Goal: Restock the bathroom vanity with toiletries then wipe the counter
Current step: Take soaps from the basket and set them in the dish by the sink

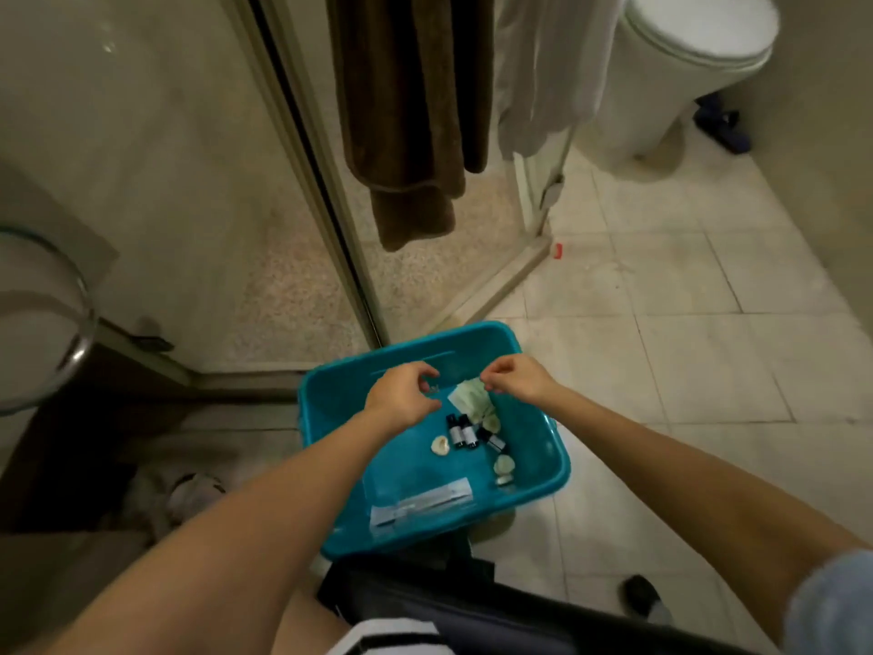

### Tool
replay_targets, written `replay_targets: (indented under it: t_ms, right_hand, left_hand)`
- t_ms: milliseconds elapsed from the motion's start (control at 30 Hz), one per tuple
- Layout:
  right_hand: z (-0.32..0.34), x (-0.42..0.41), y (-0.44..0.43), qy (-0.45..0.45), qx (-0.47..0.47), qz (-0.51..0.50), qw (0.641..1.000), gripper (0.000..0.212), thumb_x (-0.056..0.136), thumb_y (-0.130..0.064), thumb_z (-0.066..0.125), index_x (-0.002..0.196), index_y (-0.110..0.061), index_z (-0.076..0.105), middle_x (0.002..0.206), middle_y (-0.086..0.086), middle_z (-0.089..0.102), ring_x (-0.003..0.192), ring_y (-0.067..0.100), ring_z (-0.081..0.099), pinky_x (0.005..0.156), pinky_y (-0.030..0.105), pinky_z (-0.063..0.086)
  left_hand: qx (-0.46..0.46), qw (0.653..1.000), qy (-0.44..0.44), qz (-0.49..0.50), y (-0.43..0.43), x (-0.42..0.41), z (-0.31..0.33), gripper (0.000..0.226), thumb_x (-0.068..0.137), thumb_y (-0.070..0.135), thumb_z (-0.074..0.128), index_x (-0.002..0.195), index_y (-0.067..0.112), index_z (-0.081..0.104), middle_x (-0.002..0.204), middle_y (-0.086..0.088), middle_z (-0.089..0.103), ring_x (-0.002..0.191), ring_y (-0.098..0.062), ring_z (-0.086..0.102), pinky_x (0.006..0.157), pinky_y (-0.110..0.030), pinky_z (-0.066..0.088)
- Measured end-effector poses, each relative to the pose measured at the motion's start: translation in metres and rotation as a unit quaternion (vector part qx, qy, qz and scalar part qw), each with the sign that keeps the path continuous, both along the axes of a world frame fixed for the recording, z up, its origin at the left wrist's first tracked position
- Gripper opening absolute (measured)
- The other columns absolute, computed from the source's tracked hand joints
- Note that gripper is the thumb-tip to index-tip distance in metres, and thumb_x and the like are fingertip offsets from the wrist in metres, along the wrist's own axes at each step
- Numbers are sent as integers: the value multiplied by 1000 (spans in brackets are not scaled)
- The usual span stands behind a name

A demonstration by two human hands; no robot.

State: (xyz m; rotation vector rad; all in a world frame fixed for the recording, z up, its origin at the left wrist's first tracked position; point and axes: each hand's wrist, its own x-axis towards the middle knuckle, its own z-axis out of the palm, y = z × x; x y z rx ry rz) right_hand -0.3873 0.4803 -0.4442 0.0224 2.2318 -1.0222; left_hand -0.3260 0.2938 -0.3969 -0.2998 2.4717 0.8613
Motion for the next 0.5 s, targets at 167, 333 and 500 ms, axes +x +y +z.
replay_targets:
  t_ms: [167, 333, 500]
  right_hand:
    - [-76, 12, 1, -71, 55, -13, 996, 21, 88, -25, 63, 70, -13, 66, 88, 15, 69, 96, 33, 65, 82, 38, 51]
    - [-145, 29, -3, -143, 97, -27, 985, 20, 88, -24, 64, 101, -9, 68, 111, 11, 66, 106, 27, 60, 86, 31, 44]
    - [-203, 40, -9, -174, 133, -70, 973, 27, 87, -26, 65, 109, -10, 61, 112, 14, 65, 99, 26, 62, 82, 28, 46]
  left_hand:
    - [10, 998, -60, 11, -20, 3, -69, 47, 82, 23, 70, 126, 21, 55, 118, -1, 60, 100, -22, 61, 87, -30, 45]
    - [20, 991, -127, 26, -36, 20, -138, 50, 84, 21, 67, 131, 21, 51, 123, -4, 56, 105, -24, 58, 90, -31, 44]
    - [33, 988, -142, 46, -38, 24, -187, 53, 82, 19, 70, 131, 20, 51, 124, -6, 56, 106, -26, 58, 92, -33, 47]
